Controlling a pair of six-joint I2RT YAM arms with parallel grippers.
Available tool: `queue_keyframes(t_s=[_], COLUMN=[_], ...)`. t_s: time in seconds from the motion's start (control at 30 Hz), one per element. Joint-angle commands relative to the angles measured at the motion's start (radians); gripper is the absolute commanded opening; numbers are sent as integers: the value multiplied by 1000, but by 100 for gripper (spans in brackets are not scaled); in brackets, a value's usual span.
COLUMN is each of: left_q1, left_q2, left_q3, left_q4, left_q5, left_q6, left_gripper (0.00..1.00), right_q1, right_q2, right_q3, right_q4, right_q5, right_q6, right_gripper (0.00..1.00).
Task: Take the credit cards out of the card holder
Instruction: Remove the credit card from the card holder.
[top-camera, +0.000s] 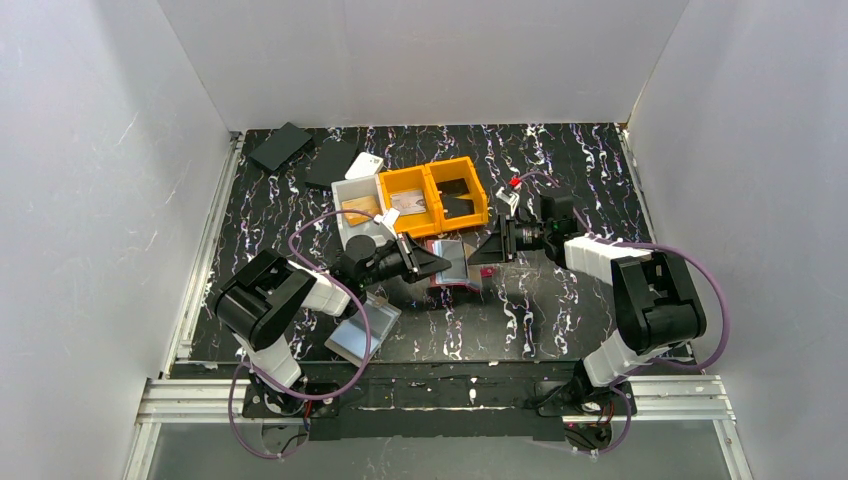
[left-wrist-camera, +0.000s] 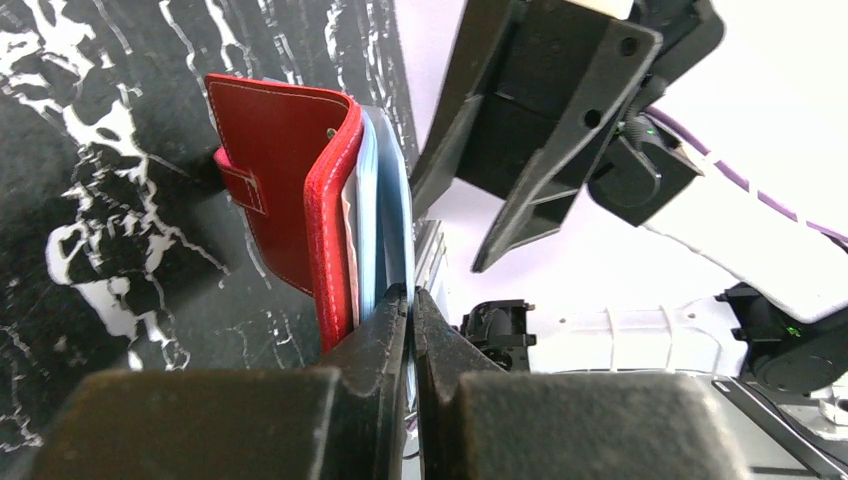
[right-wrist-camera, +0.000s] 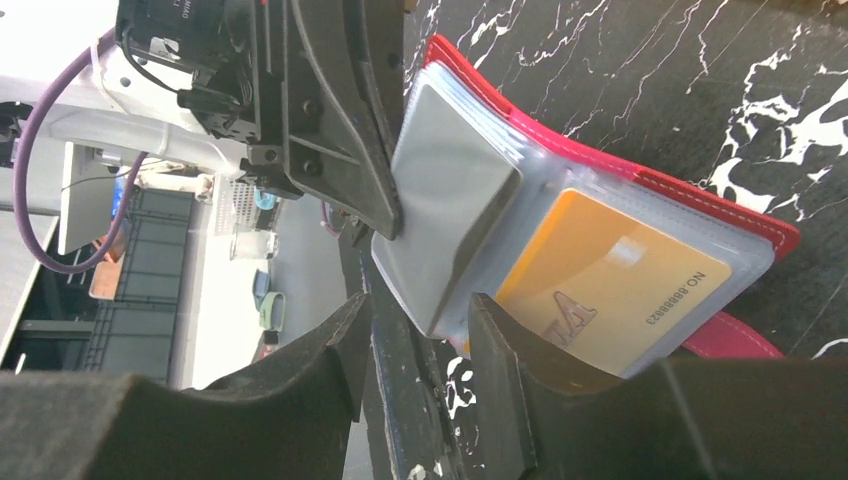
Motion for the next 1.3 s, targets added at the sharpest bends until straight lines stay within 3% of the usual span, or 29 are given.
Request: queue_keyframes(t_s=[0.0,0.67,0.9,1.0,1.13,1.27], left_q1=[4,-21,-23,-23,-17,-1], left_q2=[-19,24,24,31,43,26], left_q3=[37,82,78,73,62,49], left_q4=[144,158,164,166,182,181], left_q5=[35,59,57,57,53,48], left_q6=[-37,-53,-58,-68,-88,-90], left_gripper=[0,0,0,0,1,14], right_q1=[-6,-6,-14,-23,-30,-38], right_q2=[-24,-10,7,9,8,4], right_q3=[-15,-62,-58,-63,-69,-73], right_q4=[75,319,326,346,367,376], right_q5=[-30,-69,-78,-82,-89,-93], right_q6=[64,295,317,333,347,345], right_gripper=[49,42,26,11,1,1])
